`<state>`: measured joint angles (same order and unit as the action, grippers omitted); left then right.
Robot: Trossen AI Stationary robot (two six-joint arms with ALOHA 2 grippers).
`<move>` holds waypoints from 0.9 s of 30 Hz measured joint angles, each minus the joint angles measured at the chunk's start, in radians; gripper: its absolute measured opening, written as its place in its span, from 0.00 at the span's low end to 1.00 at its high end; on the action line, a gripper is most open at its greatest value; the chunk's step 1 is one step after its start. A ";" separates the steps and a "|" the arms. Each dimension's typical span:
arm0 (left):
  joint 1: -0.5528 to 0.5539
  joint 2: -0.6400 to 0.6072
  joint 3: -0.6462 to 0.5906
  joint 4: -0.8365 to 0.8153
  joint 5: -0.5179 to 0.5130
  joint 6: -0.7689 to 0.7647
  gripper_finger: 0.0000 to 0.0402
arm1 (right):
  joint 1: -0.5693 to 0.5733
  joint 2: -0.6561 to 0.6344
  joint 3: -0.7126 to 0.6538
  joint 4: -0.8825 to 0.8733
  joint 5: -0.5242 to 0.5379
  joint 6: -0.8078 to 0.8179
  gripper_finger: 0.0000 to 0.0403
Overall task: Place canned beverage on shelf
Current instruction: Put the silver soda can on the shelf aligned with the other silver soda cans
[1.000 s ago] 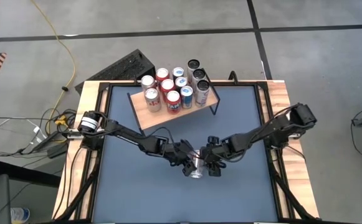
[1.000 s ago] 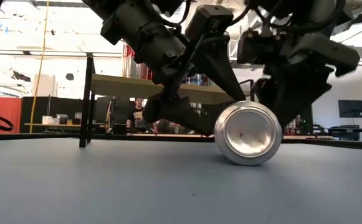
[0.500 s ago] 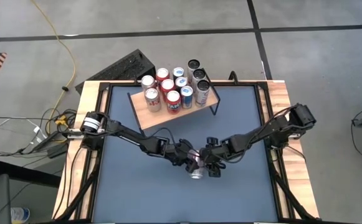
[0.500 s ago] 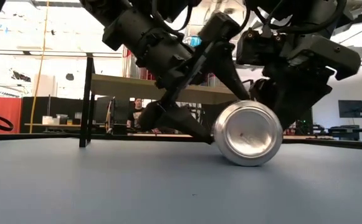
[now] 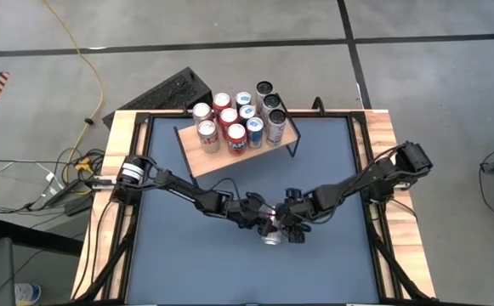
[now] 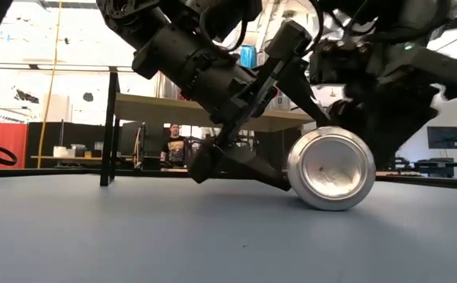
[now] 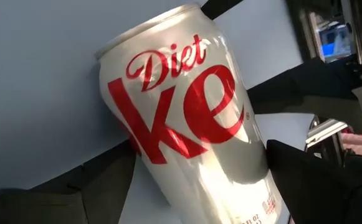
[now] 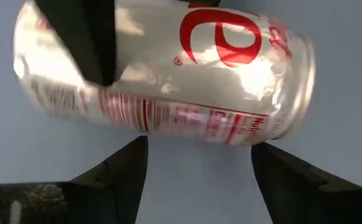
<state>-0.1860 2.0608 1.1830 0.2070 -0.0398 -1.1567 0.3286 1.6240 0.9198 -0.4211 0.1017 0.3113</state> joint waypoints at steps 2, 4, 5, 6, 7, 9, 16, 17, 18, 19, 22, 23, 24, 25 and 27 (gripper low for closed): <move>-0.009 0.003 0.001 0.010 -0.015 -0.001 0.81 | 0.022 -0.026 0.005 -0.061 0.018 0.001 0.68; -0.013 0.003 0.001 0.011 -0.027 -0.004 0.79 | 0.043 -0.052 0.006 -0.096 0.045 0.013 0.68; -0.015 0.003 0.001 0.011 -0.035 -0.002 0.77 | 0.051 -0.066 0.005 -0.112 0.054 0.016 0.68; -0.016 0.003 0.001 0.012 -0.041 0.005 0.76 | 0.059 -0.083 0.004 -0.121 0.059 0.023 0.68; -0.016 0.003 0.001 0.015 -0.042 0.013 0.75 | 0.063 -0.105 0.004 -0.122 0.062 0.032 0.68; -0.016 0.003 0.000 0.030 -0.043 0.016 0.73 | 0.069 -0.154 0.005 -0.146 0.063 0.069 0.68; -0.015 0.004 -0.001 0.085 -0.032 0.039 0.70 | 0.148 -0.293 0.004 -0.283 0.106 0.229 0.68; -0.015 0.004 -0.001 0.092 -0.032 0.048 0.69 | 0.167 -0.305 0.003 -0.286 0.114 0.244 0.68; -0.017 0.004 -0.001 0.099 -0.031 0.052 0.68 | 0.186 -0.314 -0.002 -0.278 0.118 0.262 0.68; -0.017 0.004 -0.001 0.102 -0.031 0.052 0.67 | 0.205 -0.322 -0.012 -0.258 0.129 0.285 0.68; -0.017 0.004 -0.001 0.103 -0.032 0.075 0.65 | 0.277 -0.341 -0.083 -0.130 0.238 0.369 0.68; -0.017 0.004 -0.001 0.103 -0.032 0.082 0.65 | 0.300 -0.346 -0.120 -0.076 0.287 0.408 0.68; -0.017 0.004 -0.001 0.103 -0.031 0.087 0.65 | 0.320 -0.347 -0.157 -0.022 0.328 0.442 0.68; -0.017 0.004 -0.001 0.104 -0.029 0.091 0.65 | 0.339 -0.346 -0.195 0.034 0.365 0.475 0.68; -0.017 0.004 -0.001 0.102 -0.029 0.090 0.66 | 0.361 -0.344 -0.258 0.116 0.425 0.553 0.67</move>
<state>-0.2028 2.0644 1.1816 0.3089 -0.0685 -1.0663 0.6894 1.2799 0.6621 -0.3050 0.5264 0.8641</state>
